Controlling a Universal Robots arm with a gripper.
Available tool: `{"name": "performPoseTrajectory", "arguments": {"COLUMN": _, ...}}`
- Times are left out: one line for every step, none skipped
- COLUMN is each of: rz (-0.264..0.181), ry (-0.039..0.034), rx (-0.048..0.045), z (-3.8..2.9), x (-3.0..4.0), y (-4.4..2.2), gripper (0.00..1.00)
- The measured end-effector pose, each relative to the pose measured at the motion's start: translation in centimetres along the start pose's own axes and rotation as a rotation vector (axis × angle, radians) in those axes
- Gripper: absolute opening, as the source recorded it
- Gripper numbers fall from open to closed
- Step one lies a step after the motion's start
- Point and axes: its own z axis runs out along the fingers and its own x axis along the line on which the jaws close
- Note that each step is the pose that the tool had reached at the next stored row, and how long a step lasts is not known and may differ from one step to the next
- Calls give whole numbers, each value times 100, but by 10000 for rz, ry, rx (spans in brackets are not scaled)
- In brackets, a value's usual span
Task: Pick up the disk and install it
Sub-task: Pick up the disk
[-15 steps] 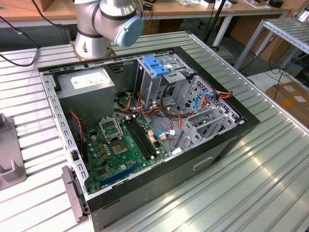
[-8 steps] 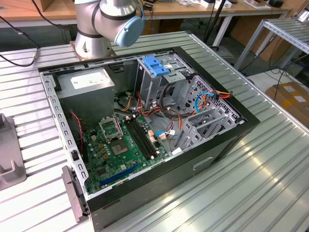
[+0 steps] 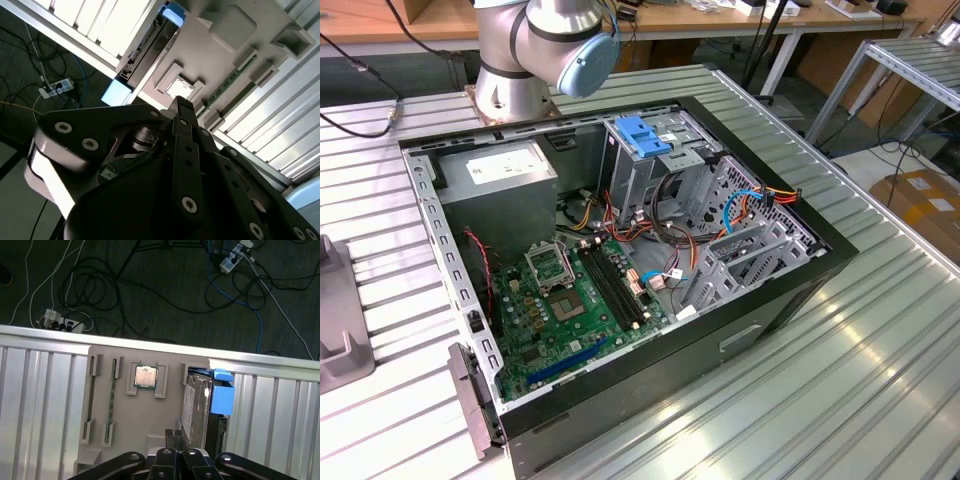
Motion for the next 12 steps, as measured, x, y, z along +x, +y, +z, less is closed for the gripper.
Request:
{"name": "performPoseTrajectory", "arguments": {"rz": 2, "ry": 0, "rx": 0, "z": 0, "x": 0, "y": 0, "gripper": 10}}
{"name": "performPoseTrajectory", "arguments": {"rz": 2, "ry": 0, "rx": -1, "z": 0, "x": 0, "y": 0, "gripper": 10}}
{"name": "performPoseTrajectory", "arguments": {"rz": 2, "ry": 1, "rx": 0, "z": 0, "x": 0, "y": 0, "gripper": 10}}
{"name": "performPoseTrajectory", "arguments": {"rz": 2, "ry": 2, "rx": -1, "z": 0, "x": 0, "y": 0, "gripper": 10}}
{"name": "performPoseTrajectory", "arguments": {"rz": 2, "ry": 2, "rx": -1, "z": 0, "x": 0, "y": 0, "gripper": 10}}
{"name": "performPoseTrajectory", "arguments": {"rz": 3, "ry": 2, "rx": 0, "z": 0, "x": 0, "y": 0, "gripper": 11}}
{"name": "performPoseTrajectory", "arguments": {"rz": 2, "ry": 2, "rx": 0, "z": 0, "x": 0, "y": 0, "gripper": 11}}
{"name": "performPoseTrajectory", "arguments": {"rz": 2, "ry": 3, "rx": -1, "z": 0, "x": 0, "y": 0, "gripper": 23}}
{"name": "performPoseTrajectory", "arguments": {"rz": 2, "ry": 3, "rx": -1, "z": 0, "x": 0, "y": 0, "gripper": 23}}
{"name": "performPoseTrajectory", "arguments": {"rz": 3, "ry": 4, "rx": -1, "z": 0, "x": 0, "y": 0, "gripper": 29}}
{"name": "performPoseTrajectory", "arguments": {"rz": 3, "ry": 4, "rx": -1, "z": 0, "x": 0, "y": 0, "gripper": 35}}
{"name": "performPoseTrajectory", "arguments": {"rz": 3, "ry": 5, "rx": -1, "z": 0, "x": 0, "y": 0, "gripper": 42}}
